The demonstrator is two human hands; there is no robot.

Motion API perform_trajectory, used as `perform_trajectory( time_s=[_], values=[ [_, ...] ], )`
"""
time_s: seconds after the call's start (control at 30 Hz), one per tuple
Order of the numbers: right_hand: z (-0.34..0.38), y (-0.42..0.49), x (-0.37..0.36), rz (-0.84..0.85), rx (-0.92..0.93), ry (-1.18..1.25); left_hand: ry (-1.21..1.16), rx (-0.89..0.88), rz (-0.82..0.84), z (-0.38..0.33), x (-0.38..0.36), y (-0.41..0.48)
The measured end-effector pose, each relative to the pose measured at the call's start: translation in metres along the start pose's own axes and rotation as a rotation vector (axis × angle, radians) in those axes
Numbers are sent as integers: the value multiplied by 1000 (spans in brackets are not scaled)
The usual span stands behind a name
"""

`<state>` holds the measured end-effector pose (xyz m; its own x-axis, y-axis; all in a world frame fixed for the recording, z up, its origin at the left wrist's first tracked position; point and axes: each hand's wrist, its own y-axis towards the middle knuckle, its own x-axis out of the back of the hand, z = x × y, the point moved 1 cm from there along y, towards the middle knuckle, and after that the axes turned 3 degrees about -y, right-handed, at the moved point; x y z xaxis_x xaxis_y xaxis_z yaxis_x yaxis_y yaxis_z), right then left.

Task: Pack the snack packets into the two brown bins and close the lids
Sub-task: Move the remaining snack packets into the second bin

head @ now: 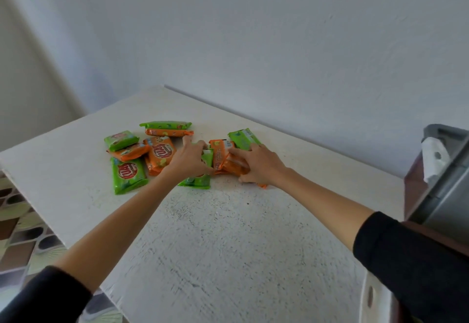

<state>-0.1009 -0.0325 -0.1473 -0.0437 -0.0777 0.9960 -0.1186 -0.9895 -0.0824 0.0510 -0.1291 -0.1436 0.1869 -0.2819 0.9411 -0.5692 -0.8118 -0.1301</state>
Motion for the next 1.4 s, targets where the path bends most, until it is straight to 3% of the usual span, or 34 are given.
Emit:
perform_trajectory(
  time_s=[0.13,0.27,0.5,0.7,0.9,1.1,1.4],
  values=[
    [0,-4,0,-32,-28,45,318,59,-23,-6,1,-7],
    [-6,-9,1,-23,-85,67,443,35,-40,-15,-9,-17],
    [-13,-11,9,59,-133,125,161,30,-26,-5,-5,-21],
    [-26,-25,44,-2,-169,304,34,-39,-82,-16,21,-34],
    [-46,-89,102,-116,-199,276,-24,-237,-114,-71,63,-61],
    [-70,-202,143,-173,-242,215,-102,-582,-118,-144,76,-107],
    [-103,-369,126,-59,-370,251,-101,-1020,299,-247,43,-174]
  ],
)
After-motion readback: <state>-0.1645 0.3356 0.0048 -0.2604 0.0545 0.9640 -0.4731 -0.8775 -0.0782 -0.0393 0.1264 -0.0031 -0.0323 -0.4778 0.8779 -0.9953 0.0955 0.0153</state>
